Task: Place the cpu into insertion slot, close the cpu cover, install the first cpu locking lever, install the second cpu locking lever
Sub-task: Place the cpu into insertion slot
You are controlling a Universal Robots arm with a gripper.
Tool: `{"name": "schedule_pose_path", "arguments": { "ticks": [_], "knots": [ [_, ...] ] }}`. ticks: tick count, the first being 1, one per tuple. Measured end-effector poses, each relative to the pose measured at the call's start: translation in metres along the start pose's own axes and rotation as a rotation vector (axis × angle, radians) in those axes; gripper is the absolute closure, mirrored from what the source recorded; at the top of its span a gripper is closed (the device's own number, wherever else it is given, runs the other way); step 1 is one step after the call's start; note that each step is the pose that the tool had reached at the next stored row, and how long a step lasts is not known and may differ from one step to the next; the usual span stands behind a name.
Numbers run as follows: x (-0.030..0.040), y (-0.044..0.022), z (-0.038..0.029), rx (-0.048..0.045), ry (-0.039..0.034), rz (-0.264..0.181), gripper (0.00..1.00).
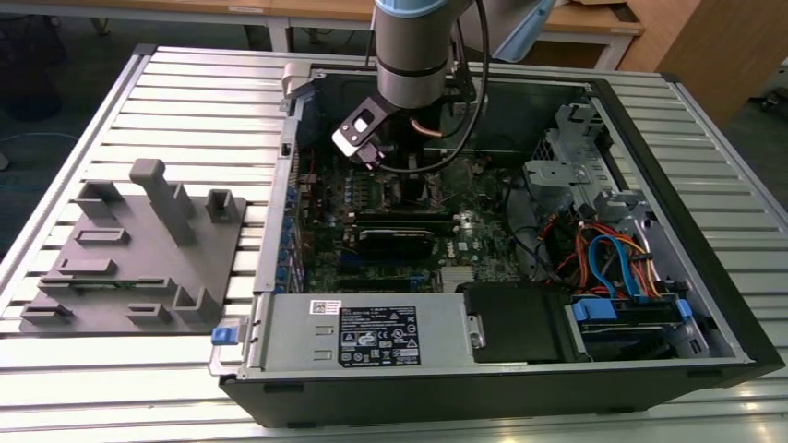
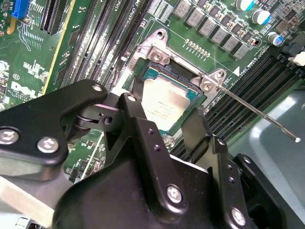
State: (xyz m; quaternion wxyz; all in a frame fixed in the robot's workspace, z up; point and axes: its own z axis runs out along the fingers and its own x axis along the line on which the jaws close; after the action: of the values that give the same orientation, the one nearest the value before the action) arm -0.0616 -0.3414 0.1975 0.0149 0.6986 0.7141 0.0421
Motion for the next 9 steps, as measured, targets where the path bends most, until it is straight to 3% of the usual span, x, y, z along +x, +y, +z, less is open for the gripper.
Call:
{"name": "schedule_pose_path", "arguments": {
  "ticks": [9],
  "knots": [
    [0.0, 0.0, 0.0002, -0.0005, -0.0017, 0.013, 0.41]
  ]
}}
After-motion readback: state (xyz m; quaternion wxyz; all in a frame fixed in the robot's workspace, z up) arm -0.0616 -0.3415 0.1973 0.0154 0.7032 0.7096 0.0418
